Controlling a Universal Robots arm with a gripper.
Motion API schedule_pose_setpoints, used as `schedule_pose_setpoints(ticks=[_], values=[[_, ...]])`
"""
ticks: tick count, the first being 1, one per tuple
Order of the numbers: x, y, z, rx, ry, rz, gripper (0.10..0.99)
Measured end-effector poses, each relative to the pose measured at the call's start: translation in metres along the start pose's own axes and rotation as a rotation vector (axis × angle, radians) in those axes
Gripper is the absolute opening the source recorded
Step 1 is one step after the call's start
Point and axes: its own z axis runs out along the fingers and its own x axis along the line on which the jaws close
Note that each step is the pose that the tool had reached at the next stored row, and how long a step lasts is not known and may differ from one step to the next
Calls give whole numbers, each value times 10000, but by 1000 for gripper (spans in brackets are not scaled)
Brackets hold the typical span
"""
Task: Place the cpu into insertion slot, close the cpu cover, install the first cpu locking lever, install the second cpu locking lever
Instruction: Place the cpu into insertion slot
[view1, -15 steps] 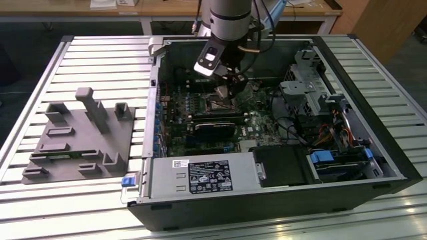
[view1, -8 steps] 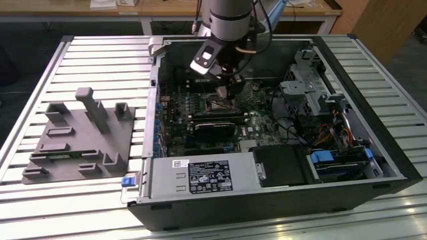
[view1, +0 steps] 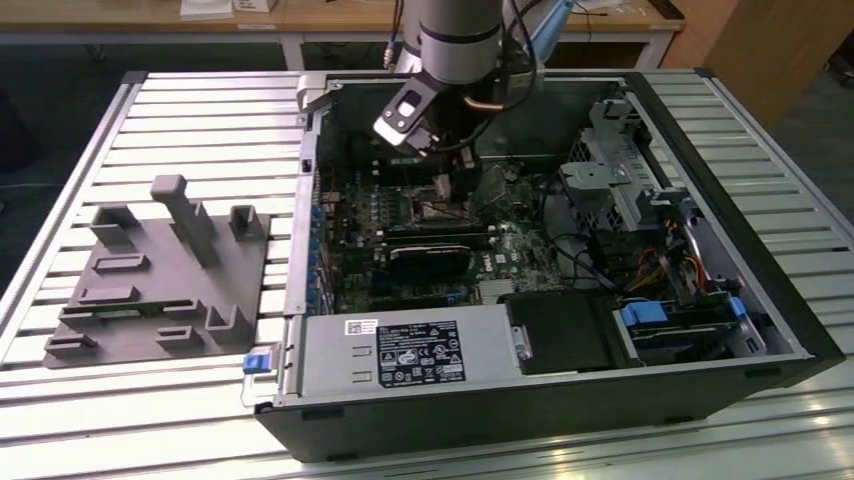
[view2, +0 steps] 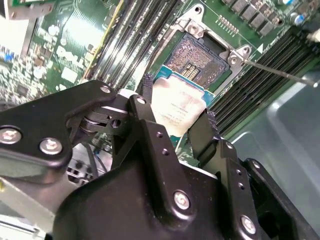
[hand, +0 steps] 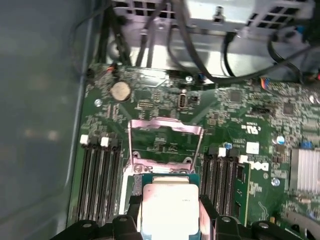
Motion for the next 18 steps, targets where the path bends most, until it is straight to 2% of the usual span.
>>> schedule_pose_setpoints(ticks=[4,8,12,18], values=[[-1,-2,21,-10,-53,623,537],[-1,-4,48,-16,-121,949,537],[2,-7,88,-17,-214,994,537],[28,-9,127,-14,-220,993,537]])
